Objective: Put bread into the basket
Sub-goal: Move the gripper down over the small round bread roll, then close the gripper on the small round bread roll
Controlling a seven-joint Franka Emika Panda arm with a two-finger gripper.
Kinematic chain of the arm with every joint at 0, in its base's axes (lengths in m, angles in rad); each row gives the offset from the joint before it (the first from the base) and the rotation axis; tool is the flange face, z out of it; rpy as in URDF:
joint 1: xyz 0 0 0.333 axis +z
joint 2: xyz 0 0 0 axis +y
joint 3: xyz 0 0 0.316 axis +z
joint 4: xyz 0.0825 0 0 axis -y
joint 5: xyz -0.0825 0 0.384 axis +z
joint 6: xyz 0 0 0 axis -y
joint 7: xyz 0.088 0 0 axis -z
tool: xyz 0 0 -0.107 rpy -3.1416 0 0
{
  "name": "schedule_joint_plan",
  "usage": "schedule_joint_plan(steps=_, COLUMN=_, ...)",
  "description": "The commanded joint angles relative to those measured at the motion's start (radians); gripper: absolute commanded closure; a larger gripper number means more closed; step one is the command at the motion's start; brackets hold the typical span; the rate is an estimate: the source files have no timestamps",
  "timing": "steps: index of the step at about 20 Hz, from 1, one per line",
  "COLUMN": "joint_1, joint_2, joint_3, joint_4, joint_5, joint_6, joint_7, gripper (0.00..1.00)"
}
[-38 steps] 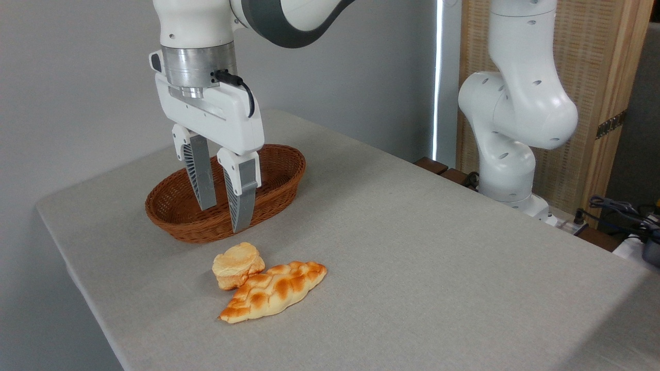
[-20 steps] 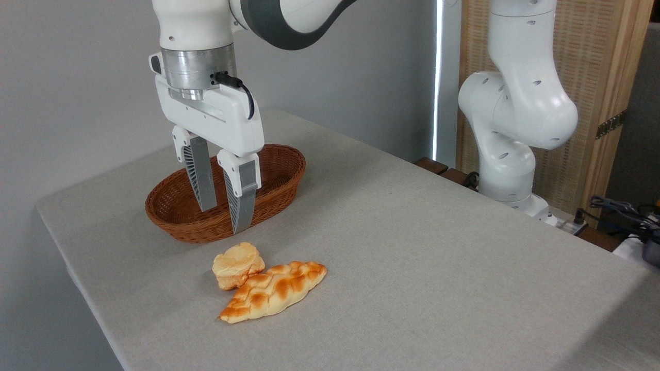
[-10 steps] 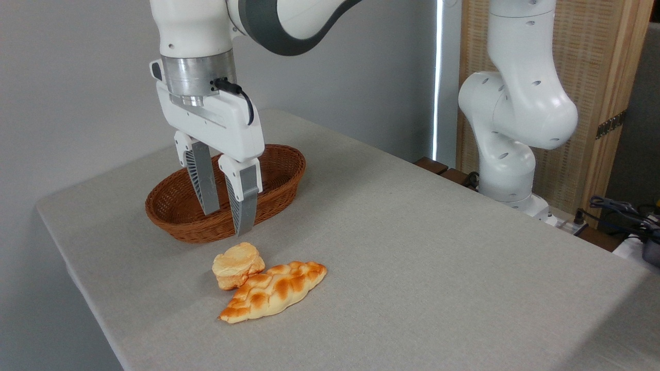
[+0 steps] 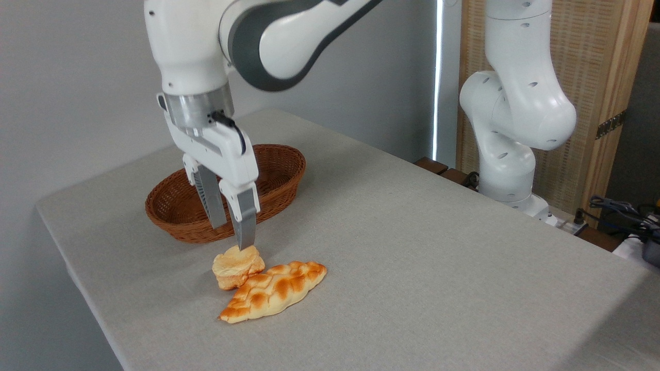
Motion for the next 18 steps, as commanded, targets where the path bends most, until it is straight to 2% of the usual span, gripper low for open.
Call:
schedule_joint_plan(steps=1, joint_1=-0.005, joint_2=0.017, joint_3=0.009, joint_4=-0.034, joint_5=0.007, joint_6=0.063, joint_7=0.011, gripper=0.00)
schedule_joint_plan(steps=10, joint_1=-0.008, joint_2=0.079, joint_3=0.009, joint_4=-0.042, joint_5=0.013, joint_6=0.072, joint_7=0.011, gripper=0.00)
schedule_joint_plan(steps=18, joint_1=-0.023, joint_2=0.082, joint_3=0.009, joint_4=-0.042, joint_5=0.013, joint_6=0.074, joint_7=0.011, gripper=0.00)
